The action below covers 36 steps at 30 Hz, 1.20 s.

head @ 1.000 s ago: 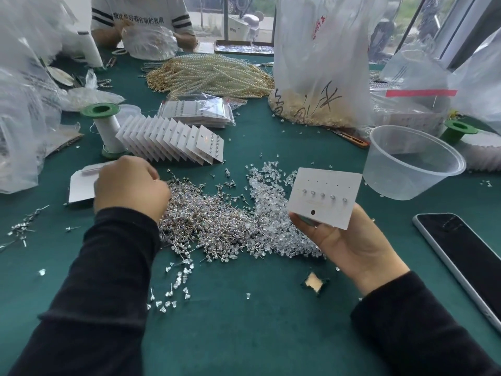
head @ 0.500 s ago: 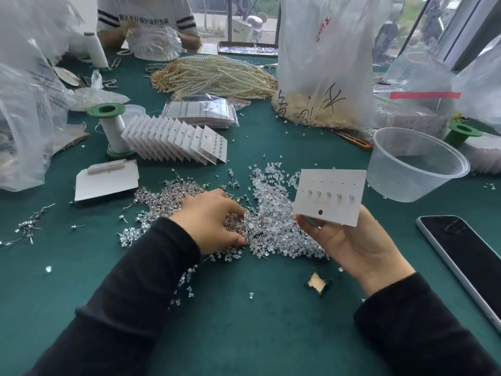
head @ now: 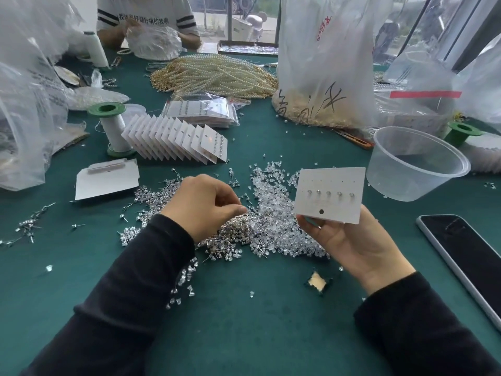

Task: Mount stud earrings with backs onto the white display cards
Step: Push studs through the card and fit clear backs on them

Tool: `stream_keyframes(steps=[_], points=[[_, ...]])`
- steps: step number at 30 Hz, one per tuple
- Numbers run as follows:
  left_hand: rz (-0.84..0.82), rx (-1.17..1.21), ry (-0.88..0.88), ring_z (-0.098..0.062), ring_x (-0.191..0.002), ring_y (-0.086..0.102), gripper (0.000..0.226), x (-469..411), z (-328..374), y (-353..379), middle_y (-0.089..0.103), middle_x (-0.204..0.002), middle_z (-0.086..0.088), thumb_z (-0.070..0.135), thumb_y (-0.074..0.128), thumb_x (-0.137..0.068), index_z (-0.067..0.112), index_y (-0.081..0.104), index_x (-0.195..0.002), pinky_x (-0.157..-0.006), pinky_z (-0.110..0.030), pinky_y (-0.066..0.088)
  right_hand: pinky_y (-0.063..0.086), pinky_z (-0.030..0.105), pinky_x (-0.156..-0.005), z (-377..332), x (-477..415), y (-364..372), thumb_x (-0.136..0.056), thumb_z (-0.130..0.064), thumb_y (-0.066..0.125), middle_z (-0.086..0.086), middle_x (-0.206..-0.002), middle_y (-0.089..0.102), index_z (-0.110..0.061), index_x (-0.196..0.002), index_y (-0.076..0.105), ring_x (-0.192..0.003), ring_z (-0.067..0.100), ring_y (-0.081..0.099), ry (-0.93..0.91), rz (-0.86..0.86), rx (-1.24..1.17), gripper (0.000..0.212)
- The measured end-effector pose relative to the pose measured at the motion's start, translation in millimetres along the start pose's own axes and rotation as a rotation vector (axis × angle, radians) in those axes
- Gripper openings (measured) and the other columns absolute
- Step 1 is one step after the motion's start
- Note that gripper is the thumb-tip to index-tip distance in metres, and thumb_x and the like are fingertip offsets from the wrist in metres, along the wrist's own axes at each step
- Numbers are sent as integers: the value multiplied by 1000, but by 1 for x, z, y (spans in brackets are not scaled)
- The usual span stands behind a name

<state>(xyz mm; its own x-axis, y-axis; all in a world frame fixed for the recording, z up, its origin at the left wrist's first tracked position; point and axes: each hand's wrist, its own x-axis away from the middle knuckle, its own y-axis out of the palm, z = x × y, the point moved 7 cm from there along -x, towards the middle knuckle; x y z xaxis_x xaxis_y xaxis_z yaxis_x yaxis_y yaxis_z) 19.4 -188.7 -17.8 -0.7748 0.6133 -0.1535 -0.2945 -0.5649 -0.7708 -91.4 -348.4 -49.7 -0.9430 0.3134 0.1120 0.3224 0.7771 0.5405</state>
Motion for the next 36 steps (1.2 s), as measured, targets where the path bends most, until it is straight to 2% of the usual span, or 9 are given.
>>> stream_keyframes(steps=[7, 11, 15, 18, 20, 25, 31, 34, 36], points=[[39, 55, -20, 0, -51, 43, 10, 0, 0, -4, 47, -46, 19, 29, 74, -72, 27, 68, -64, -53, -16, 32, 57, 30, -67, 1, 1, 2, -66, -20, 56, 2, -84, 71, -23, -72, 75, -74, 17, 66, 8, -8, -11, 21], [40, 193, 16, -2, -57, 56, 2, 1, 7, -3, 65, -65, 12, 20, 71, -76, 19, 73, -77, -58, -13, 45, 57, 31, -67, 2, 2, 7, -63, -21, 60, 3, -85, 71, -22, -73, 76, -76, 18, 66, 26, -34, -26, 19], [232, 425, 191, -3, -60, 59, 6, 9, 32, -7, 67, -70, 7, 13, 70, -77, 18, 71, -79, -60, -16, 50, 58, 32, -67, 9, 2, 22, -68, -20, 54, 2, -85, 71, -22, -75, 76, -78, 18, 66, 43, -91, -28, 23], [350, 399, 320, -11, -70, 64, 10, 17, 48, -3, 67, -78, 1, 11, 65, -77, 7, 72, -83, -66, -25, 54, 57, 32, -67, 15, 3, 35, -64, -23, 61, 2, -91, 72, -21, -83, 76, -80, 16, 67, 56, -143, -44, 24], [402, 377, 332, -15, -74, 65, 12, 18, 48, -1, 67, -83, -1, 10, 64, -77, 5, 73, -84, -68, -30, 55, 56, 31, -68, 18, 4, 38, -60, -24, 67, 2, -94, 72, -20, -88, 75, -84, 15, 67, 59, -165, -30, 29], [428, 432, 277, -9, -70, 64, 12, 16, 43, 1, 69, -79, 2, 12, 64, -77, 9, 72, -84, -67, -23, 53, 56, 30, -71, 17, 5, 40, -72, -26, 61, 2, -98, 71, -21, -92, 74, -86, 16, 67, 54, -194, -90, 25], [449, 420, 283, -13, -69, 64, 11, 18, 44, 1, 68, -77, 1, 12, 64, -77, 8, 72, -83, -65, -27, 54, 56, 32, -74, 21, 5, 39, -75, -23, 58, 4, -103, 70, -18, -96, 73, -91, 19, 66, 83, -196, -132, 26], [465, 400, 290, -13, -67, 62, 10, 18, 45, -1, 67, -75, 1, 11, 64, -77, 7, 72, -81, -64, -23, 52, 56, 32, -74, 21, 5, 38, -75, -20, 56, 5, -101, 70, -17, -94, 74, -88, 19, 66, 92, -181, -162, 25], [475, 371, 312, -14, -64, 62, 9, 19, 47, -2, 67, -75, 0, 10, 64, -77, 6, 72, -80, -62, -25, 52, 57, 32, -72, 21, 5, 38, -76, -19, 55, 5, -100, 71, -17, -92, 74, -86, 19, 67, 96, -175, -176, 25]])
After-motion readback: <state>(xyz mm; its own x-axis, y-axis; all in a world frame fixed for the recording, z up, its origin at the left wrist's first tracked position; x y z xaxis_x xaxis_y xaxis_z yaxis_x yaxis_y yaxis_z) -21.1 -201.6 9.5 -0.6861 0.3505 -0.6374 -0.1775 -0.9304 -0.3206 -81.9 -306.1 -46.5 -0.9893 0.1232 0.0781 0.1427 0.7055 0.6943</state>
